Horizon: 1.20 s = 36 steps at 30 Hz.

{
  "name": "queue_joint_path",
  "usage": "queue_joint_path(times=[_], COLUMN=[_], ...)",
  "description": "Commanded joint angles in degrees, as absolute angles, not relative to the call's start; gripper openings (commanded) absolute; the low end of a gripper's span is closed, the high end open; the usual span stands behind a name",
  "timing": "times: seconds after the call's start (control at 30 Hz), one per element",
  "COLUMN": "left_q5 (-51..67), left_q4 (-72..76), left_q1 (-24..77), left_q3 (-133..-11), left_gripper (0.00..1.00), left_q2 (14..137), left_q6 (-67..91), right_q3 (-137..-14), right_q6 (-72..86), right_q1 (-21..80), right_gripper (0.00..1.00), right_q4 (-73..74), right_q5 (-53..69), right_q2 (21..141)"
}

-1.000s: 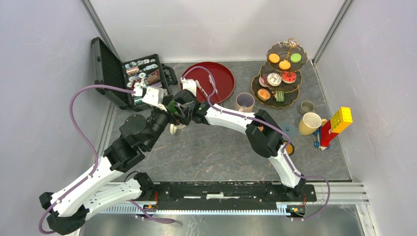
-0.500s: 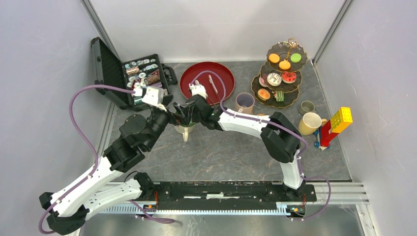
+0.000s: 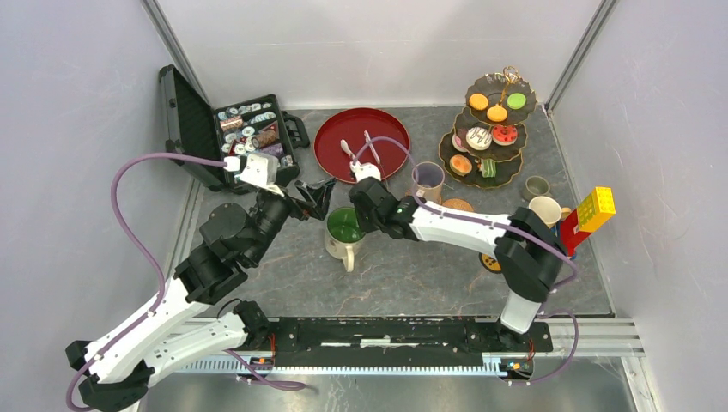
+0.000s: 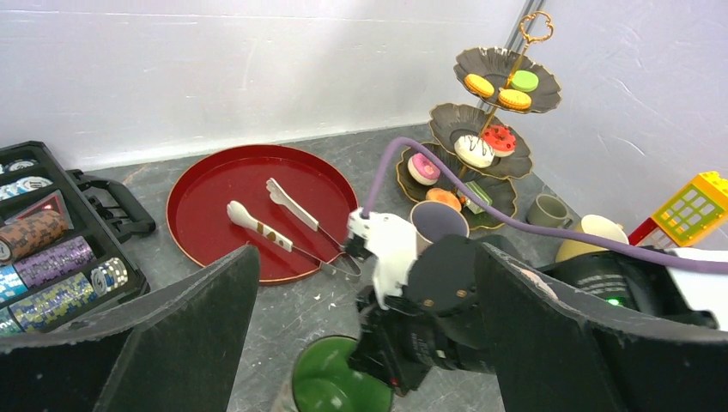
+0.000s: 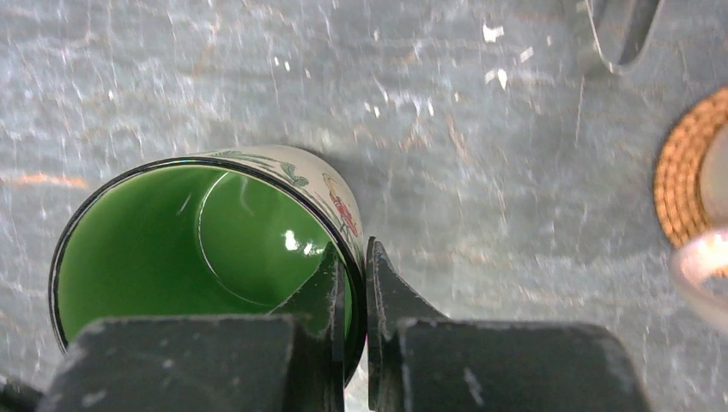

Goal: Serve the afternoon tea

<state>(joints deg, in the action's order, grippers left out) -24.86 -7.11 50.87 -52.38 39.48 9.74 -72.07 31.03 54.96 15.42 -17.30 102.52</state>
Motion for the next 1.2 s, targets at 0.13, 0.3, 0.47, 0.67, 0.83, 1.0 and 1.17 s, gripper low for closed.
queue_joint_path(times=[0.13,0.3,0.47,0.67,0.83,1.0,1.17], left_q5=[-23.41,-22.5,-22.53,-22.63,-22.06,-22.59,-23.18], left_q4=[-5.19,-5.16,-5.29,-5.14,-5.43,-5.49,-5.8], left_q1=[50.98,50.98,50.93,50.95,50.93,50.91,50.81], left_q3=[-53.7,-53.73,-53.88,-53.78,-53.88,-53.88,-54.14], left_gripper=[1.0,1.0,1.0,1.0,1.0,1.0,1.0], left_q2=[38.83,39.11,38.47,39.1,40.48,42.28,43.15], left_q6=[10.9,11.51,11.47,11.5,11.86,11.52,10.9], right_q3=[-59.16,-51.79,-47.46,-47.05,-46.5,-44.36,-49.97], right_q6=[35.45,36.34,37.5,38.4,34.2,20.59,13.81], right_q1=[54.75,54.67,54.58,54.42,51.16,31.11,21.36], right_gripper=[0.0,0.0,0.0,0.0,0.0,0.0,0.0], right_q4=[15.34,22.35,33.76,45.88,43.78,28.23,25.75], right_q5=[-17.79,-23.52,-30.45,-41.06,-49.15,-31.02,-22.81], right_q2=[82.83,71.16,61.34,52.13,47.88,48.68,57.49])
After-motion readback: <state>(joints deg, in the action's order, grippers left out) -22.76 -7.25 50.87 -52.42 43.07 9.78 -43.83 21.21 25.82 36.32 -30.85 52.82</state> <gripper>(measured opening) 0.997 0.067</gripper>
